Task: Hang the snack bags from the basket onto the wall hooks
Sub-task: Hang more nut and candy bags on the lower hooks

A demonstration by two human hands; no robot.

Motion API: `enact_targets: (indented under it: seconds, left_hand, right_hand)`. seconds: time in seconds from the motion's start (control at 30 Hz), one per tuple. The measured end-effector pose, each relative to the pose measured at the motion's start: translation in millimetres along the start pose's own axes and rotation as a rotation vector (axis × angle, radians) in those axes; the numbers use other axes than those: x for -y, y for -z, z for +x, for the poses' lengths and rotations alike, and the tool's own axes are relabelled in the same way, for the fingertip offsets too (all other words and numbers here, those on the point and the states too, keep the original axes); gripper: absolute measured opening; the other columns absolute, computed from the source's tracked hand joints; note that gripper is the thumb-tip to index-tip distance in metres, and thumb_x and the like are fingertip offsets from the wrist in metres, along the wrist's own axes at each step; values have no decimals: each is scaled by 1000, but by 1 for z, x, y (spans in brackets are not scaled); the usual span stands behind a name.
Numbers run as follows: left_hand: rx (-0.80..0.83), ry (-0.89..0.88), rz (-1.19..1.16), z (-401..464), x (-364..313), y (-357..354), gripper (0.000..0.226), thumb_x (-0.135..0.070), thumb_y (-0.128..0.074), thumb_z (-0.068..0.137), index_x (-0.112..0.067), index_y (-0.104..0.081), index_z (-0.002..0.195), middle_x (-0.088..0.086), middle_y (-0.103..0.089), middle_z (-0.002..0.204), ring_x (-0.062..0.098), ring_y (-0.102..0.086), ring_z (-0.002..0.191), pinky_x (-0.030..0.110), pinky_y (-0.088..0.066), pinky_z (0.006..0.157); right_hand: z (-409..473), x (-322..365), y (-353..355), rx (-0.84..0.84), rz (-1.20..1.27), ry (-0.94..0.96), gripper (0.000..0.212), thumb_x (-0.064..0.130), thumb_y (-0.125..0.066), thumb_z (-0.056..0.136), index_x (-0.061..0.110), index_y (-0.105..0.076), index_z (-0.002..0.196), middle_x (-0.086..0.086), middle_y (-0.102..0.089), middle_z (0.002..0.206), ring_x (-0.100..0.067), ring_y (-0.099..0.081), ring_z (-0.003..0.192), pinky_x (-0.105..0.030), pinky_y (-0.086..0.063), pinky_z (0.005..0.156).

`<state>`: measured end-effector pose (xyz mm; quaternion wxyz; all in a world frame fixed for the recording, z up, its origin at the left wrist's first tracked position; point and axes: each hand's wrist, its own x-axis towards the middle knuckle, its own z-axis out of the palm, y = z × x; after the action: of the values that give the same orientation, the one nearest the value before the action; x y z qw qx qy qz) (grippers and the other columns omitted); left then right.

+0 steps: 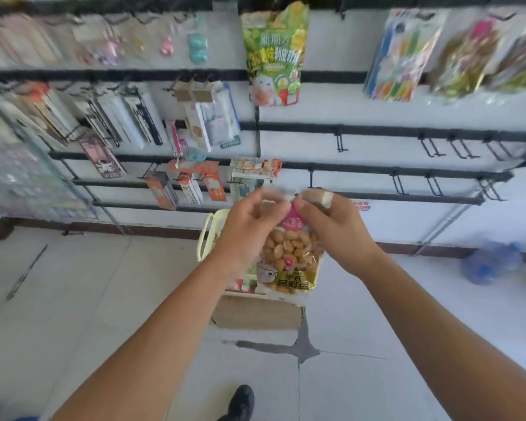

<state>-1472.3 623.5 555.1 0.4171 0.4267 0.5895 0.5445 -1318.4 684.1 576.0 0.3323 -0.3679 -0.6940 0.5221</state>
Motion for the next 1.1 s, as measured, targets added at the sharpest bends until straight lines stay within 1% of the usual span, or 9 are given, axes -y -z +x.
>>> enact_targets:
  seconds: [0.1,0.23,0.33,0.43,0.6,0.7,0.77,0.93,1.1]
  left_hand:
    - [-10,-156,43,22,-47,-39,3,-28,-69,92,-26,-70,94,-13,-73,82,7,-71,84,31,-58,75]
    - [15,-249,22,60,-93,-99,11,-24,-72,91,-31,-75,83,-8,-76,82,12,-72,84,36,-59,79]
    - [26,-337,61,93,-118,-144,12,-24,-72,90,-31,-74,80,-11,-75,80,7,-71,81,34,-59,78]
    - [44,-388,80,126,-135,-191,8,-28,-71,91,-32,-73,85,-9,-76,84,7,-72,82,32,-60,77]
    - [139,-389,117,179,-153,-276,10,-36,-64,95,-30,-71,92,-9,-73,92,9,-70,90,29,-60,79]
    - [191,-392,201,204,-162,-325,24,-40,-59,97,-21,-73,105,-6,-72,97,11,-68,94,32,-61,81]
    - [210,-373,198,221,-166,-355,23,-38,-60,97,-21,-74,104,-3,-74,98,15,-69,96,37,-61,84]
    - [200,-320,176,263,-163,-430,12,-36,-60,97,-33,-69,90,-4,-74,93,15,-70,93,28,-58,79]
    - [103,-185,88,308,-152,-490,14,-29,-63,97,-28,-74,89,-2,-76,85,17,-71,85,37,-59,79]
  right_hand:
    - [4,27,47,-101,-3,52,13,16,-60,98,16,-70,89,6,-70,83,-7,-70,82,-23,-57,71]
    - [16,52,112,-215,-6,85,9,13,-61,95,12,-70,91,-4,-73,85,-15,-72,82,-31,-61,72]
    - [32,58,163,-287,-33,92,12,14,-61,95,11,-72,91,-9,-72,94,-23,-72,89,-44,-60,83]
    - [49,60,217,-364,-65,99,17,17,-60,97,10,-73,90,-10,-73,92,-24,-71,88,-44,-59,84]
    - [73,48,315,-465,-185,105,19,28,-67,93,12,-74,87,-5,-74,80,-21,-72,79,-44,-60,77]
    - [83,35,368,-483,-197,97,16,28,-67,93,16,-74,86,3,-73,76,-13,-71,75,-31,-58,71]
    - [91,24,399,-477,-177,91,15,27,-65,94,16,-74,91,3,-74,79,-12,-72,77,-28,-56,70]
    - [119,-12,476,-441,-107,83,14,23,-63,95,15,-74,94,-2,-76,85,-19,-74,83,-43,-61,80]
    - [152,-45,551,-392,-75,46,20,19,-60,96,13,-73,83,-8,-74,78,-31,-71,82,-44,-60,78]
